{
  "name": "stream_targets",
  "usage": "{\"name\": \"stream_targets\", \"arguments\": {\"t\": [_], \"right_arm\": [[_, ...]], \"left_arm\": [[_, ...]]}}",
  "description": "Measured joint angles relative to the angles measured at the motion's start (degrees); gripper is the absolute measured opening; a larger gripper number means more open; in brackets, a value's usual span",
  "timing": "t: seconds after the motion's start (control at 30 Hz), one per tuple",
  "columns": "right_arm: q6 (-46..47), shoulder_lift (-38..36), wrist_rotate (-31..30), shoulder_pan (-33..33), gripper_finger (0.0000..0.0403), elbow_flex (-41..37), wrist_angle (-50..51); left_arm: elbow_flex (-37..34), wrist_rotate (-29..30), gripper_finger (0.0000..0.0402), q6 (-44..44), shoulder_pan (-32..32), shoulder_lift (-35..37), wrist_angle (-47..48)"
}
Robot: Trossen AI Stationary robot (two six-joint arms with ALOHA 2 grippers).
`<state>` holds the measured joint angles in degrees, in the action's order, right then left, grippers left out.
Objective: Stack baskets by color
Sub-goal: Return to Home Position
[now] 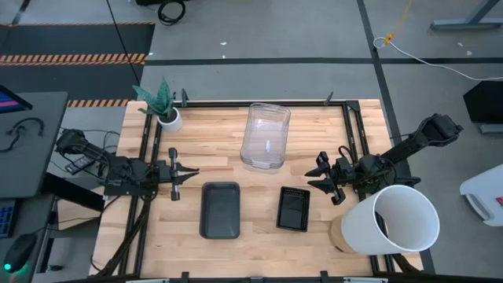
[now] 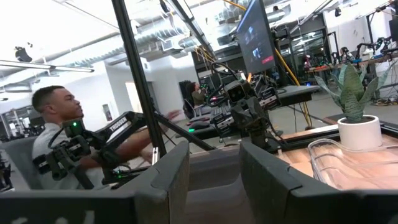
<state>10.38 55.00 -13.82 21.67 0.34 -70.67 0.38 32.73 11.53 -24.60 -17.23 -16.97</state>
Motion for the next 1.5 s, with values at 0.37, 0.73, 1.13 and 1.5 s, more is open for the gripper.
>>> {"name": "stream_targets", "arguments": {"t": [0.37,0.73,1.13,1.5], "right_arm": [[0.0,0.0,0.0,0.0,0.0146,0.0,0.0],[0.0,0.0,0.0,0.0,0.0146,0.0,0.0],[0.0,0.0,0.0,0.0,0.0146,0.0,0.0],[0.0,0.0,0.0,0.0,0.0146,0.0,0.0]], "left_arm": [[0.0,0.0,0.0025,0.0,0.0,0.0,0.0],[0.0,0.0,0.0036,0.0,0.0,0.0,0.0],[0.0,0.0,0.0033,0.0,0.0,0.0,0.0],[0.0,0.0,0.0035,0.0,0.0,0.0,0.0]]}}
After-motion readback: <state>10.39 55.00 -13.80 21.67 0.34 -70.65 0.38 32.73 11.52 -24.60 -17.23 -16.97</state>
